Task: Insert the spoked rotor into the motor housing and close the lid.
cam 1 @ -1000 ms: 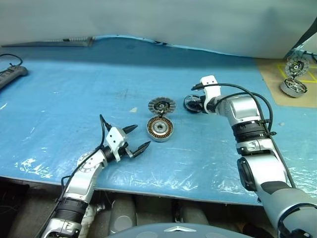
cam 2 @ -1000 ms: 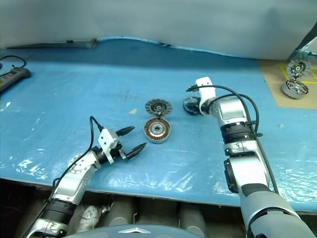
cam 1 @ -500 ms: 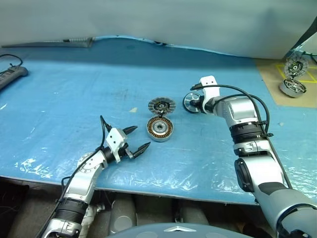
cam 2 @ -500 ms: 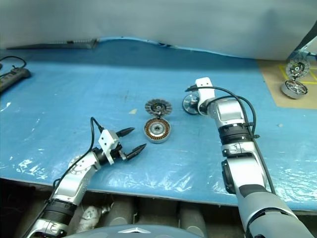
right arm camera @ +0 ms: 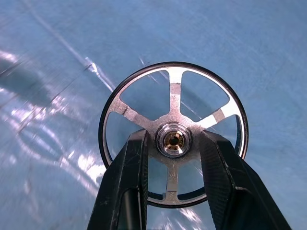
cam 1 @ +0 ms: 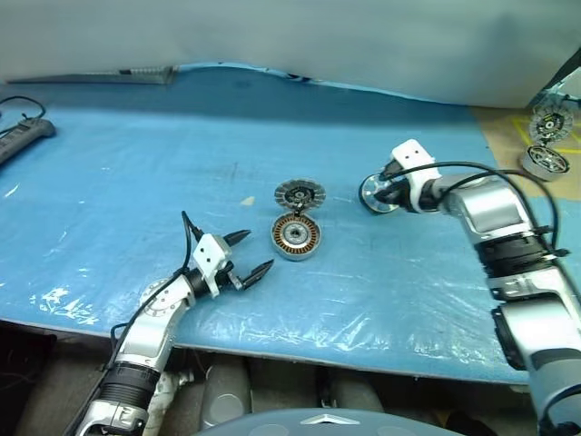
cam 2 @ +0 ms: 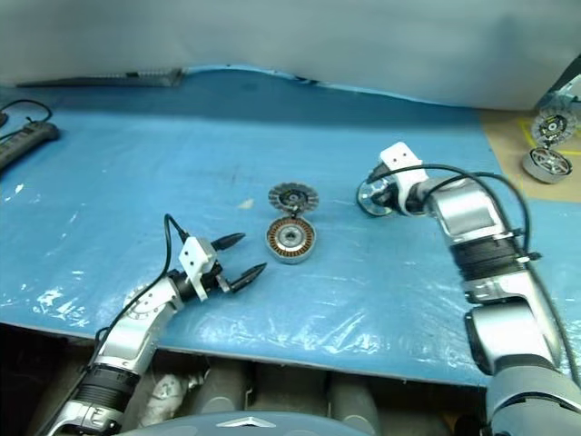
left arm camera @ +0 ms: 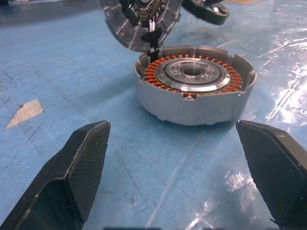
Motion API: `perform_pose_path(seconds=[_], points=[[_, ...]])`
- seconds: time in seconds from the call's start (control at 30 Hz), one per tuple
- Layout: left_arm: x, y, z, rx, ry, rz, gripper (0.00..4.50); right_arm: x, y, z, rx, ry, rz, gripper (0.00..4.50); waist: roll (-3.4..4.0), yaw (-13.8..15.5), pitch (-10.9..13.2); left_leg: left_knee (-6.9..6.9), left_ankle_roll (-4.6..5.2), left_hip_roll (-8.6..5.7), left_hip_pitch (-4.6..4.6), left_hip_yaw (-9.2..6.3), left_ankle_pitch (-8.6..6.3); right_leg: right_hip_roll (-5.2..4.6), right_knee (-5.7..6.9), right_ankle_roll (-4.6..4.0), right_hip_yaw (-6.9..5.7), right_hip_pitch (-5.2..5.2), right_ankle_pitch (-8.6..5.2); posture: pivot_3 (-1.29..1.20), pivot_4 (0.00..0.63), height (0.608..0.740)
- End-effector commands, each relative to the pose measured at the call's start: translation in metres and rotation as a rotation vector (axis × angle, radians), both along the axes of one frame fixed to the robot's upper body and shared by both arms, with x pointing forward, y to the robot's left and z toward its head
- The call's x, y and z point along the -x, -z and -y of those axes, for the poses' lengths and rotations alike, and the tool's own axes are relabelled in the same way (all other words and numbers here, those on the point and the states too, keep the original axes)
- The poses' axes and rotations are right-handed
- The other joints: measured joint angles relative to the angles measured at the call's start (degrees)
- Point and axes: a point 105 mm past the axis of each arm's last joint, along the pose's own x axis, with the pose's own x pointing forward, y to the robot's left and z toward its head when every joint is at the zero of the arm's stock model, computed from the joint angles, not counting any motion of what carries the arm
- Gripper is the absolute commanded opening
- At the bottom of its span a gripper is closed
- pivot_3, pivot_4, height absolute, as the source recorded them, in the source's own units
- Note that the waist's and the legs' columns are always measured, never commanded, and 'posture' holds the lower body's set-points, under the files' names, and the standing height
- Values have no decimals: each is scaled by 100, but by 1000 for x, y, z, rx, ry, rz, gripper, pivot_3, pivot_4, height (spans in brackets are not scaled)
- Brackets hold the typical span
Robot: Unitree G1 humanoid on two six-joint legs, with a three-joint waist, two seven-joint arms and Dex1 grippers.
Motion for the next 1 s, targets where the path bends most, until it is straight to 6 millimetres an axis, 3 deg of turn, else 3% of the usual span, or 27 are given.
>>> perform_pose_path(seconds=[0.03,0.23,0.43,0.57,0.77,1.0], points=[[0,-8,0,6,8,39,4500,28,-7,-18,83,-273,-17,1220,0,-15,0,-2,0,2,4,0,0,1,-1,0,1,2,0,0,150,740],[1,-11,0,12,19,49,4500,86,-2,-51,71,-653,-107,1220,1,-37,0,4,6,3,10,2,-2,0,4,-1,8,2,0,0,150,740],[3,-13,1,16,27,59,4500,84,-15,-107,-36,-757,35,1220,1,-42,0,23,18,4,10,3,1,-1,16,-28,12,3,-14,0,150,740],[3,-14,2,14,29,62,4500,81,-17,-129,-47,-784,75,1220,1,-21,0,27,23,3,8,3,5,-7,15,-30,11,6,-15,0,150,740],[1,-14,4,12,34,62,4500,69,-13,-155,-56,-801,100,1220,1,-36,0,25,21,1,5,3,8,-7,15,-29,8,4,-14,0,150,740],[1,-13,5,18,30,60,4500,49,-3,-160,-57,-755,101,1220,0,-35,0,25,19,-1,1,3,9,-9,13,-22,8,3,-10,0,150,740]])
